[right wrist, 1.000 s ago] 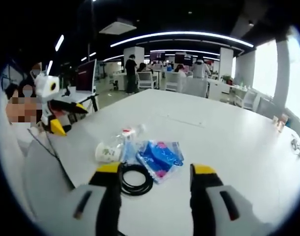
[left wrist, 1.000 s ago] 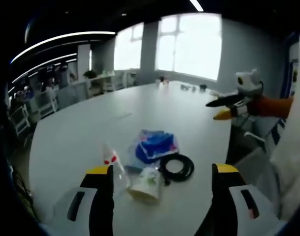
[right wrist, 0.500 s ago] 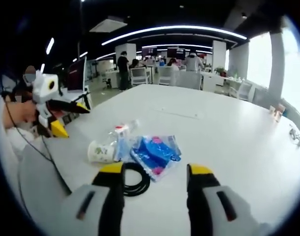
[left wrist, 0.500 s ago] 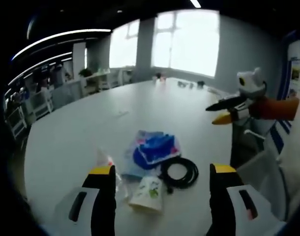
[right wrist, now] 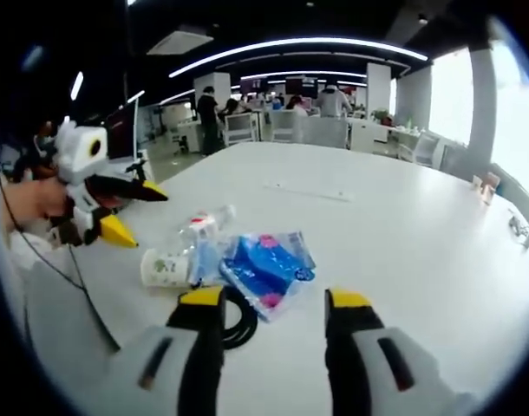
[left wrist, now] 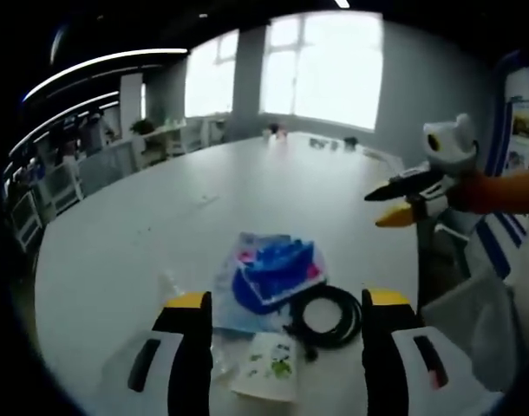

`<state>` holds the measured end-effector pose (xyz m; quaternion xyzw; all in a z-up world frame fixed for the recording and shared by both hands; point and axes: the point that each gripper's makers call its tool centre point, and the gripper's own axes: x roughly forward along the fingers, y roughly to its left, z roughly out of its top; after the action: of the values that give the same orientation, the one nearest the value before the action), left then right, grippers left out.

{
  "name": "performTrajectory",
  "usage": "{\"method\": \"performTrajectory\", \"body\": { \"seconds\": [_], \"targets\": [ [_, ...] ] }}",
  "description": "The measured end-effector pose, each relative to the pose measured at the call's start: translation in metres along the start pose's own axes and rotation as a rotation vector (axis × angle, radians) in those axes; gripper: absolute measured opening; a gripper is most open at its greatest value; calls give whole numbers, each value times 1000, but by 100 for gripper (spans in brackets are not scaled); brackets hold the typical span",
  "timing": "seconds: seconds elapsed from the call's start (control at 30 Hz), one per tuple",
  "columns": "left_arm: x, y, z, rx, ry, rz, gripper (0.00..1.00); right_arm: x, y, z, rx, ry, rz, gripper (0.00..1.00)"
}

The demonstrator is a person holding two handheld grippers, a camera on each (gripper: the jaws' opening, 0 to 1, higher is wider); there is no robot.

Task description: Arrange the tabletop items into an orderly group along one side of the table until the central work area is clear of visible clutter.

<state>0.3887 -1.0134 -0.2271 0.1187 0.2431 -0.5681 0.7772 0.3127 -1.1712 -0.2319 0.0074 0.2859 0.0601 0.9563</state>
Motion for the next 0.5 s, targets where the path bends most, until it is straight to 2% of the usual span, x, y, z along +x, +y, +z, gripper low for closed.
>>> {"method": "performTrajectory", "body": {
  "seconds": [0.23,0.5],
  "targets": [
    [21,6,-1,3,15,-14,59,12,0,-5,15,20,1,41],
    [41,16,-8,4,72,-6,54,29,-2,-13,41,49,-16,40]
  ]
}}
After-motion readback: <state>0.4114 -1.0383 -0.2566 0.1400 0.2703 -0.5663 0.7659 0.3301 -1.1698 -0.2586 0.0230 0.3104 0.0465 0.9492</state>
